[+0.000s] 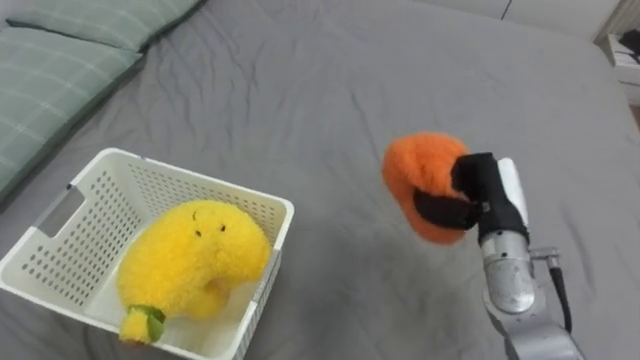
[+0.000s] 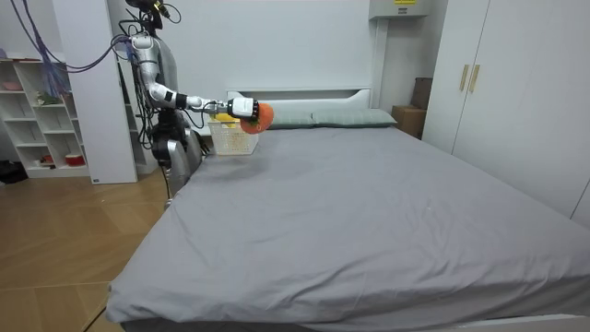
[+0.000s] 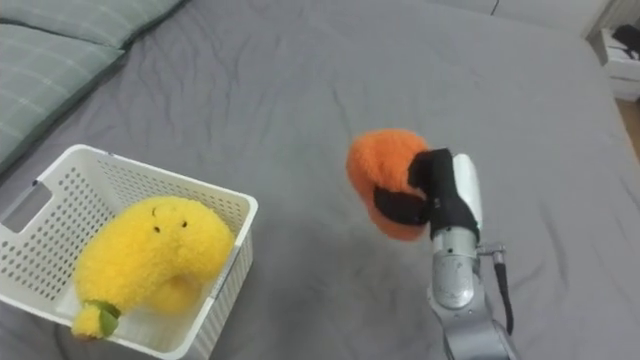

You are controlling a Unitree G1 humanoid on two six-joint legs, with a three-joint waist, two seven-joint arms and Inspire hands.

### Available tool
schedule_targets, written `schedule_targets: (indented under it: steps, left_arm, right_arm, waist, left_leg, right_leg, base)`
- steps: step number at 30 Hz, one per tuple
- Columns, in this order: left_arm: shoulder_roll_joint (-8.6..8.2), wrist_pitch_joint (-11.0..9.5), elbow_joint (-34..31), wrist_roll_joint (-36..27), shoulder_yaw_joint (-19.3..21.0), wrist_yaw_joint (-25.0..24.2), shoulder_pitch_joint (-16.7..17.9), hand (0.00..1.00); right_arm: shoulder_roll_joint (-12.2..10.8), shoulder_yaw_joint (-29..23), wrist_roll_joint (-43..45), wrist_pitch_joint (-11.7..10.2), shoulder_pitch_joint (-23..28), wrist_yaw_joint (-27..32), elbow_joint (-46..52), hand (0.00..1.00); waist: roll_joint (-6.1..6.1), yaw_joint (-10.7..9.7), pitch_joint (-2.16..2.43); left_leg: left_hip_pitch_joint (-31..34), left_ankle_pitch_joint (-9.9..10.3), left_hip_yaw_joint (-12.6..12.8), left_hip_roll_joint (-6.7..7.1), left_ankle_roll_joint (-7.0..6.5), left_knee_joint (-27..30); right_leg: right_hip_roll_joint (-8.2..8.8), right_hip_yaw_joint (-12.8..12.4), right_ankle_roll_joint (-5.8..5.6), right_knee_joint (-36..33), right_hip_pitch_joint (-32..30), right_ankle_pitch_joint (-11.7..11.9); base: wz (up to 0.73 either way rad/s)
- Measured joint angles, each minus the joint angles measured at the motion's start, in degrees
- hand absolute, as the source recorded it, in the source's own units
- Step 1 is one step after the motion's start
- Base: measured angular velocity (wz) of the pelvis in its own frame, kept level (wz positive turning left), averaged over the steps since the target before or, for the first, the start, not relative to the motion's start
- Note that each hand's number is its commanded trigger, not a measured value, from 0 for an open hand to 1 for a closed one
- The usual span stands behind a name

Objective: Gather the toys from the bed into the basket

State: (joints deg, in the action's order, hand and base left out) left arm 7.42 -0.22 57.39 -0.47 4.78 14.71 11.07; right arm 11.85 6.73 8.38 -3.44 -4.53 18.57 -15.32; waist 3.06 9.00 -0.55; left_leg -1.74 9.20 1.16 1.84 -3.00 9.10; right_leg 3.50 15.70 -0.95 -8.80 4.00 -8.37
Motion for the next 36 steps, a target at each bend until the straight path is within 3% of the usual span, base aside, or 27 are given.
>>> schedule_targets:
  steps: [1, 6, 12, 17, 20, 26, 29, 34, 36]
  left_arm:
    - [-0.01, 0.0, 0.0, 0.0, 0.1, -0.2, -0.1, 0.0]
    - [-0.03, 0.0, 0.0, 0.1, 0.2, -0.7, -0.3, 0.0]
    - [-0.13, 0.0, 0.5, 0.7, 0.2, -0.7, -0.6, 0.0]
    - [-0.09, 0.1, 1.3, 0.7, 0.1, -0.5, -0.3, 0.0]
    - [0.13, 0.1, 1.7, 0.7, 0.0, -0.5, -0.5, 0.0]
    - [0.21, 0.5, 2.3, 1.7, -0.5, -1.4, -1.7, 0.0]
    - [0.26, 0.7, 2.9, 1.9, -0.5, -1.5, -1.8, 0.0]
    - [0.53, 1.7, 2.8, 3.1, -0.5, -1.5, -2.6, 0.0]
    - [0.59, 1.8, 2.1, 3.2, -0.5, -1.5, -2.8, 0.0]
  right_arm:
    - [0.4, -0.6, -1.2, 0.0, 0.0, -0.1, 2.6, 1.0]
    - [3.0, -2.1, -1.2, -0.1, -1.5, 0.0, 10.4, 1.0]
    - [3.2, -1.1, 0.3, 0.0, -3.7, -1.1, 16.7, 1.0]
    - [3.2, 1.6, 0.8, 0.9, -5.2, -2.1, 21.0, 1.0]
    - [3.1, 5.9, 0.5, 2.2, -6.7, -4.7, 22.4, 1.0]
    - [2.7, 11.9, 0.8, 2.5, -12.5, -8.3, 23.2, 1.0]
    - [1.2, 15.1, 1.2, 3.0, -14.7, -9.0, 23.2, 1.0]
    - [-0.9, 18.6, 2.3, 3.9, -14.9, -11.3, 22.7, 1.0]
    - [-1.0, 19.6, 2.4, 4.2, -14.9, -12.4, 22.5, 1.0]
  waist:
    - [-0.07, -0.9, 0.03]
    - [-0.13, -1.2, 0.08]
    - [-0.05, -0.2, 0.09]
    - [0.06, 1.9, 0.1]
    - [0.19, 2.7, 0.08]
    - [0.77, 6.1, 0.11]
    - [0.82, 8.3, 0.07]
    - [2.14, 10.4, -0.65]
    - [2.41, 10.9, -0.62]
  left_leg:
    - [0.0, 0.0, 0.0, -0.02, 0.0, 0.0]
    - [-0.8, 0.0, 0.7, -0.14, 0.04, -0.7]
    - [-0.8, 0.0, 0.4, -0.14, 0.03, -0.9]
    - [-1.0, 0.0, 0.5, -0.15, 0.04, -0.9]
    - [-0.7, 0.0, 0.2, -0.14, 0.05, -0.9]
    - [0.1, 0.1, -1.1, 0.0, 0.09, -0.4]
    - [0.0, 0.1, -1.4, 0.0, 0.09, -0.4]
    - [1.8, 0.1, -3.1, 0.3, 0.11, 0.4]
    - [2.3, 0.0, -3.9, 0.48, 0.09, 0.7]
  right_leg:
    - [-0.04, -0.2, 0.01, 0.0, 0.0, 0.0]
    - [-0.31, -1.6, 0.01, -0.1, 0.0, 0.0]
    - [-0.31, -1.3, 0.01, -0.1, 0.0, 0.0]
    - [-0.36, -1.4, 0.01, 0.0, 0.0, 0.0]
    - [-0.36, -1.2, 0.01, 0.0, 0.1, 0.0]
    - [-0.23, 0.4, 0.0, 0.1, 0.1, 0.0]
    - [-0.22, 0.8, 0.0, 0.2, 0.3, 0.0]
    - [0.16, 3.5, -0.03, 0.2, -0.1, 0.0]
    - [0.3, 4.4, -0.04, 0.2, -0.2, 0.0]
  base:
    - [-0.05]
    - [-0.11]
    - [0.02]
    - [0.0]
    - [0.03]
    - [0.11]
    - [0.06]
    - [0.2]
    - [0.19]
